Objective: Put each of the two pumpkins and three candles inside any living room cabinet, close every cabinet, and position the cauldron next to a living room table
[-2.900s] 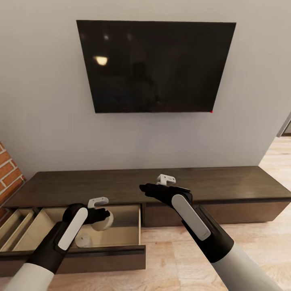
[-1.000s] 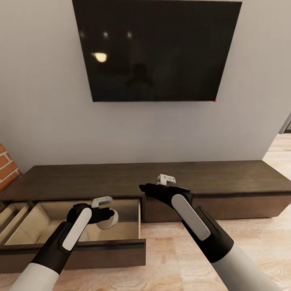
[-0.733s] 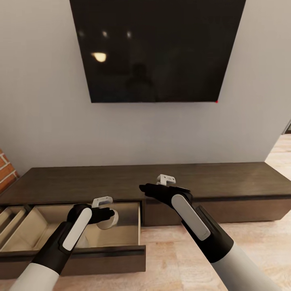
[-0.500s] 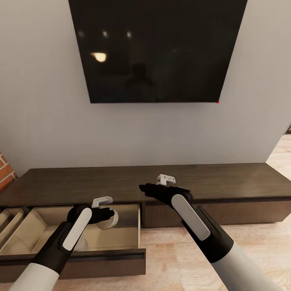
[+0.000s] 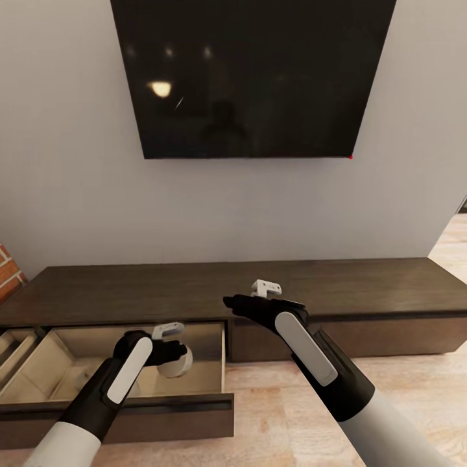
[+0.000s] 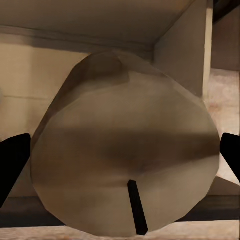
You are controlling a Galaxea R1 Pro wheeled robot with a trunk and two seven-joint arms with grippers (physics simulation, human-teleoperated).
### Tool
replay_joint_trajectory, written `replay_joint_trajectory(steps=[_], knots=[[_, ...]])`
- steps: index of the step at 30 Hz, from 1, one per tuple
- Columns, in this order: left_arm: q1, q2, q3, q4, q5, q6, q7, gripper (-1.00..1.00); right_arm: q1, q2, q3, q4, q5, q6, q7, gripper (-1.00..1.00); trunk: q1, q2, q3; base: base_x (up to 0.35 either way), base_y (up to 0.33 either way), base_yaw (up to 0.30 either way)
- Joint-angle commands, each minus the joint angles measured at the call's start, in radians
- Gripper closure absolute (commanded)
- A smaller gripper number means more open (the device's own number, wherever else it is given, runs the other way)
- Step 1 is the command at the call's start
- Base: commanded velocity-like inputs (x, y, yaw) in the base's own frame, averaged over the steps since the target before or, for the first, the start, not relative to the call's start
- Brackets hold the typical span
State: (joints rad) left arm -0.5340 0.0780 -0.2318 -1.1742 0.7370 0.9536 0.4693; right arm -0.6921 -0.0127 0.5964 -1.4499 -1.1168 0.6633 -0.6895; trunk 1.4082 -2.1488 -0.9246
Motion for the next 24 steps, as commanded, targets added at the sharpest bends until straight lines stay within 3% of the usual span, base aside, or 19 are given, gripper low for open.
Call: replay_joint_trajectory(steps=[1, 14, 24], knots=[[-0.001, -0.001, -0.003, 0.005, 0.01, 0.0, 0.01, 1.0, -0.001, -0.001, 0.002, -0.001, -0.009, -0.001, -0.01, -1.0, 0.004, -0.008, -0.004, 0.0, 0.0, 0.0], [-0.003, -0.003, 0.0, 0.031, 0.008, -0.001, 0.002, 1.0, -0.001, -0.002, 0.008, -0.003, -0.008, -0.001, -0.012, -1.0, 0.054, -0.099, -0.045, 0.0, 0.0, 0.0], [-0.002, -0.003, 0.002, 0.03, 0.006, -0.001, -0.001, 1.0, -0.001, -0.001, 0.01, -0.002, -0.008, -0.002, -0.012, -1.0, 0.054, -0.099, -0.045, 0.009, 0.0, 0.0]])
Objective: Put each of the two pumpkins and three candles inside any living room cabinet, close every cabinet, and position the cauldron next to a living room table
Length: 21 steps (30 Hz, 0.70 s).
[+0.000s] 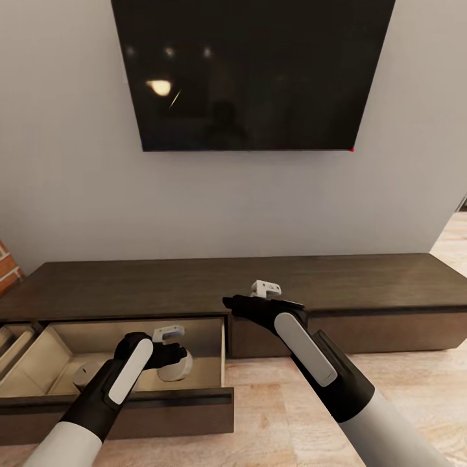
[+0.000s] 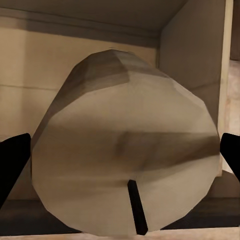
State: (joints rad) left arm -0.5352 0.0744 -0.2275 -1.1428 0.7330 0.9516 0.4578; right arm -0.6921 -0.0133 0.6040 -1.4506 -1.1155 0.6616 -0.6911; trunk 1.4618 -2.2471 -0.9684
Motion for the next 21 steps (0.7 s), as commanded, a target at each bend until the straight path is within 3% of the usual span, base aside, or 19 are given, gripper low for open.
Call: replay_joint_trajectory(steps=[1, 16, 21], knots=[[0.0, 0.001, -0.003, -0.001, 0.01, 0.001, 0.01, 1.0, -0.001, -0.001, 0.002, -0.001, -0.009, 0.0, -0.01, -1.0, 0.0, 0.0, -0.001, 0.19, 0.0, 0.0], [0.0, 0.001, -0.003, -0.004, 0.009, 0.002, 0.014, 1.0, -0.001, -0.002, 0.002, -0.002, -0.009, 0.0, -0.01, -1.0, 0.0, 0.0, -0.001, 0.103, 0.0, 0.0], [0.0, 0.0, -0.003, -0.006, 0.01, 0.002, 0.015, 1.0, -0.001, -0.002, 0.002, -0.001, -0.009, 0.0, -0.01, -1.0, 0.019, -0.035, -0.017, 0.004, 0.0, 0.0]])
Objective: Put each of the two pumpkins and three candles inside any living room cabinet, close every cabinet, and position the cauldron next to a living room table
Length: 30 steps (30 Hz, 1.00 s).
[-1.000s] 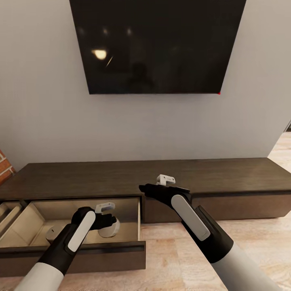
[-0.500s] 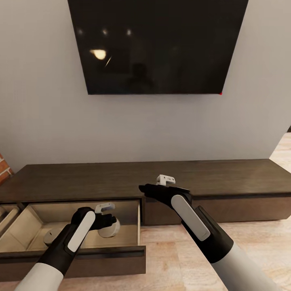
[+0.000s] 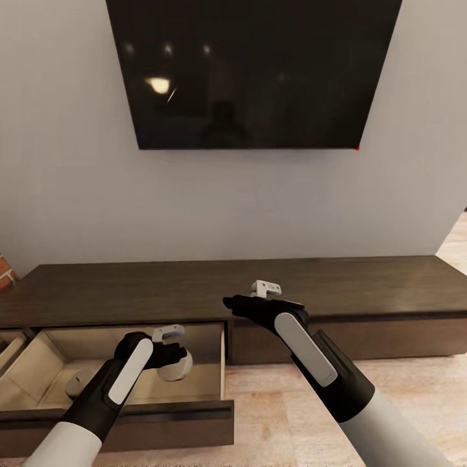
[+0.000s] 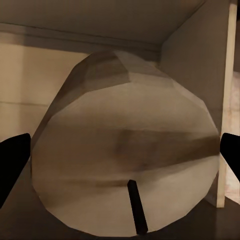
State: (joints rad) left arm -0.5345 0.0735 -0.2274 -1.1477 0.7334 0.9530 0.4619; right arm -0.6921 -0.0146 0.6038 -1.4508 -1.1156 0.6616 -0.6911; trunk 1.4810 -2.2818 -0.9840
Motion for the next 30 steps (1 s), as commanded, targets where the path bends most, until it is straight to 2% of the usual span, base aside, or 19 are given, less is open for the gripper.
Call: replay_joint_trajectory(steps=[1, 23, 30], knots=[[-0.001, 0.001, -0.003, -0.001, 0.011, 0.001, 0.011, 1.0, -0.001, -0.001, 0.002, -0.001, -0.009, 0.0, -0.01, -1.0, 0.004, -0.008, -0.004, 0.0, 0.0, 0.0], [-0.001, 0.002, -0.003, 0.005, 0.004, 0.0, 0.006, 1.0, -0.001, -0.001, 0.002, -0.002, -0.009, 0.0, -0.01, -1.0, 0.088, -0.162, -0.073, 0.0, 0.0, 0.0], [-0.001, 0.002, -0.003, 0.005, 0.001, -0.002, 0.006, 1.0, -0.001, 0.0, 0.002, -0.002, -0.009, 0.0, -0.01, -1.0, 0.088, -0.162, -0.073, 0.0, 0.0, 0.0]])
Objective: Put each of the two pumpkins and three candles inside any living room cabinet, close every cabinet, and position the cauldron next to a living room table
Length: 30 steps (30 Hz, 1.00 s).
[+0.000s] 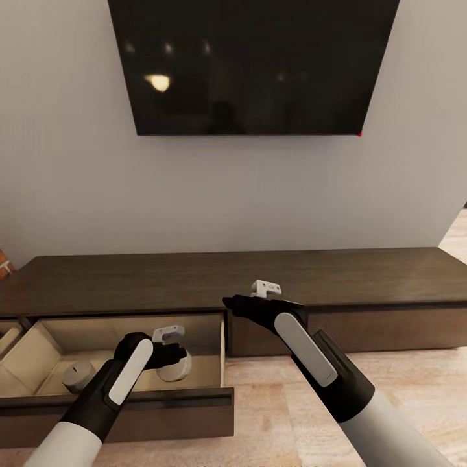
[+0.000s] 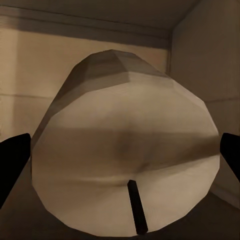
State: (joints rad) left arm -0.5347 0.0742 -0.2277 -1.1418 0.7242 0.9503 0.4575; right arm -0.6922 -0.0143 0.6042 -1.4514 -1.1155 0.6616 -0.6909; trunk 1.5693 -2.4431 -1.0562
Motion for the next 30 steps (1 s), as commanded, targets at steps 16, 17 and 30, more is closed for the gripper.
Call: replay_joint_trajectory(steps=[16, 17, 30], knots=[[-0.001, 0.001, -0.004, -0.008, 0.008, 0.002, 0.012, 1.0, -0.001, 0.0, 0.003, -0.001, -0.009, 0.0, -0.01, -1.0, 0.0, 0.0, -0.001, 0.026, 0.0, 0.0], [-0.001, 0.001, -0.005, -0.009, 0.008, 0.002, 0.012, 1.0, -0.001, 0.0, 0.003, -0.001, -0.009, 0.0, -0.01, -1.0, 0.0, 0.0, -0.001, 0.0, 0.0, 0.0], [-0.001, 0.001, -0.004, -0.013, 0.014, 0.002, 0.011, 1.0, -0.001, 0.001, 0.003, -0.001, -0.009, 0.0, -0.01, -1.0, 0.007, -0.014, -0.007, 0.0, 0.0, 0.0]])
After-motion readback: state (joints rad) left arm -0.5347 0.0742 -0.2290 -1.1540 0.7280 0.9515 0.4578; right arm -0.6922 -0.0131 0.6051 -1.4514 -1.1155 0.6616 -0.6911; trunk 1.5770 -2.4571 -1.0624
